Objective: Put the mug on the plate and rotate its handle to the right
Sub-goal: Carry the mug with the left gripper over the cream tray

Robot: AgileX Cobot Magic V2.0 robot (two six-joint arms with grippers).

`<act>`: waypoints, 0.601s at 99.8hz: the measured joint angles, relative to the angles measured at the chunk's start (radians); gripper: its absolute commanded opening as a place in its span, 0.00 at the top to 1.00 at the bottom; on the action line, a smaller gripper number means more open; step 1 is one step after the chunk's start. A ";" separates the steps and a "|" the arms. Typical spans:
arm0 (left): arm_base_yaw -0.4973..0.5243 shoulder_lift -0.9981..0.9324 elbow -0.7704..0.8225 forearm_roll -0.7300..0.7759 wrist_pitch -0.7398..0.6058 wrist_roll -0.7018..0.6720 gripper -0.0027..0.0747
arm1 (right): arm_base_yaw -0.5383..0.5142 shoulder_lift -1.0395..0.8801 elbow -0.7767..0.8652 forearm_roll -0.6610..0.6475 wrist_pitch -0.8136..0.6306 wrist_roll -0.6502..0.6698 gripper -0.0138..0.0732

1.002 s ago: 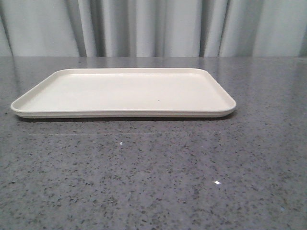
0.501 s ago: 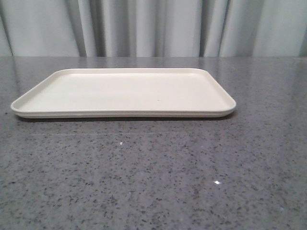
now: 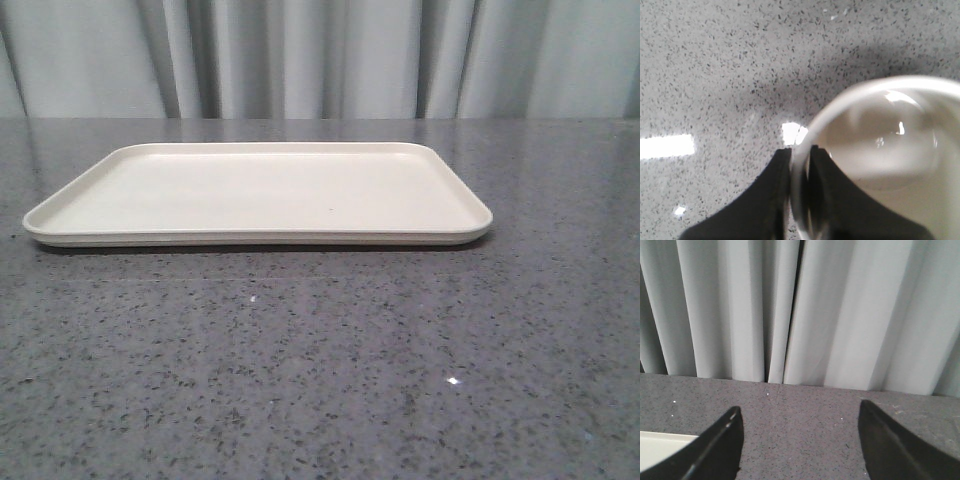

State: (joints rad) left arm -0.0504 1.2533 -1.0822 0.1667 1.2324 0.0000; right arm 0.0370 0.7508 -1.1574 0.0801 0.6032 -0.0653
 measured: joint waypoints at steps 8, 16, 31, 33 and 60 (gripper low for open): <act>0.000 0.000 0.000 -0.002 -0.002 0.000 0.99 | 0.000 0.000 0.000 0.000 0.004 0.000 0.27; 0.000 0.000 0.000 -0.004 -0.002 0.000 0.99 | 0.000 0.000 0.000 0.000 0.009 0.000 0.27; 0.000 0.000 -0.011 -0.017 0.000 0.000 0.99 | 0.000 0.000 0.000 0.000 0.011 0.000 0.27; 0.000 0.000 -0.013 -0.020 0.000 0.005 0.99 | 0.000 0.000 0.000 0.000 0.011 0.000 0.27; 0.000 0.000 -0.062 -0.070 0.011 0.053 0.99 | 0.000 0.000 0.000 0.000 0.013 0.000 0.27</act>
State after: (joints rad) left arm -0.0504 1.2533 -1.1440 0.0966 1.2438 0.0526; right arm 0.0370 0.7508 -1.1574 0.0801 0.6161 -0.0653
